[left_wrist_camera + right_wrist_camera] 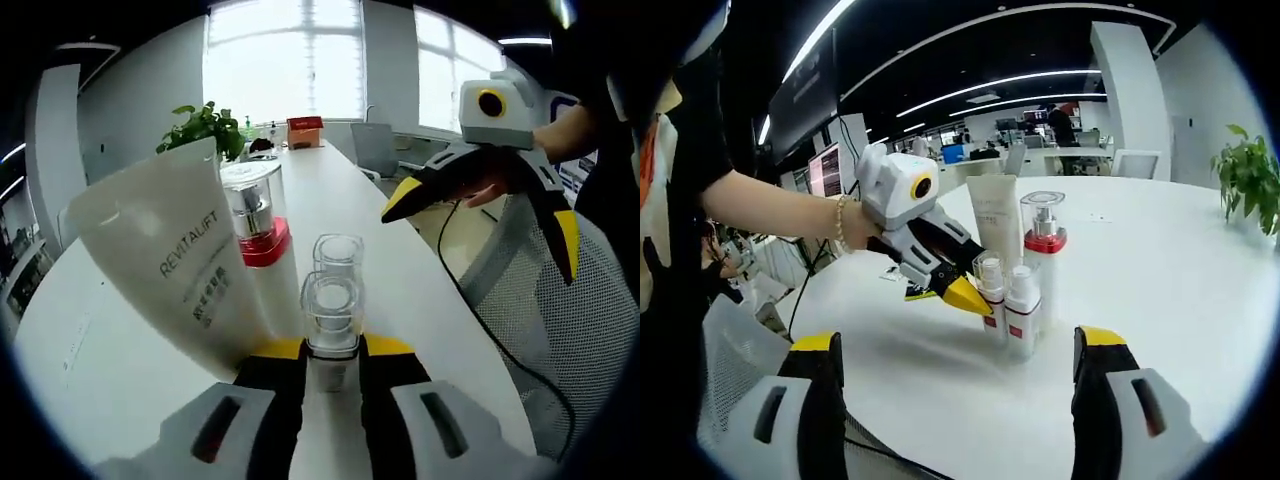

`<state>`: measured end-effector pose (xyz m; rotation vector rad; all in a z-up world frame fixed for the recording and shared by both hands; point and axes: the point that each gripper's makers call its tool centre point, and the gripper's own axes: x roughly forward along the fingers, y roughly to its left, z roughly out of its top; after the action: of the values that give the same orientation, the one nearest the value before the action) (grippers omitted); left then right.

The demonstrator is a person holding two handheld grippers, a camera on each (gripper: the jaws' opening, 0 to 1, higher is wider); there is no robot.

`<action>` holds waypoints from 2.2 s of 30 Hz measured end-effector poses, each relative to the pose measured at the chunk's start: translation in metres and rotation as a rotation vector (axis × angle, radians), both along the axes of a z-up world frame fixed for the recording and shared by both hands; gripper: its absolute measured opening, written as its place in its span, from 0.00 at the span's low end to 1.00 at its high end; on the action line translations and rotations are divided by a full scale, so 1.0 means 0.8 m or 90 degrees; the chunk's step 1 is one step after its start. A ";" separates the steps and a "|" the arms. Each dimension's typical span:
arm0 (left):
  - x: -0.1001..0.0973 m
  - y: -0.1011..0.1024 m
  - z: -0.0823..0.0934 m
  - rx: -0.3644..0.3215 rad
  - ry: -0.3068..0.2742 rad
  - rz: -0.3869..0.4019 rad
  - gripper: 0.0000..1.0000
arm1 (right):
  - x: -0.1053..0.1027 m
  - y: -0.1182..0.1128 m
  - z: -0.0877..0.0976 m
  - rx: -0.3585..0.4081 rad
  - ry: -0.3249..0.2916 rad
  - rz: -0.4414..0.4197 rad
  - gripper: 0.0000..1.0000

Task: Arrange the skincare products in the storage area until every visible bottle or jar stands upright without overlapping.

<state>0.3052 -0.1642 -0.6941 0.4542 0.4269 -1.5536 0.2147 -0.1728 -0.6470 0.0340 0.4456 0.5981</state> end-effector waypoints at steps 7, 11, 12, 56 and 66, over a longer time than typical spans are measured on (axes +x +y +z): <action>0.000 -0.001 0.002 -0.001 0.001 0.003 0.20 | 0.000 0.000 0.000 0.000 0.001 0.000 0.95; -0.001 -0.002 0.007 -0.005 0.002 0.002 0.20 | 0.001 -0.001 -0.001 0.001 0.002 -0.001 0.95; -0.001 -0.002 0.007 -0.004 0.001 0.003 0.20 | 0.001 -0.001 -0.001 0.000 0.000 0.000 0.95; -0.053 0.148 0.059 0.002 0.101 0.295 0.91 | 0.006 -0.002 0.003 -0.008 -0.024 0.002 0.94; -0.079 0.184 0.065 -0.021 0.131 0.373 0.99 | -0.003 0.012 0.009 -0.014 -0.022 0.034 0.94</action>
<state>0.2421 -0.0168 -0.6421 0.1201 0.6277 -1.0367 0.2122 -0.1636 -0.6395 -0.0090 0.4208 0.6448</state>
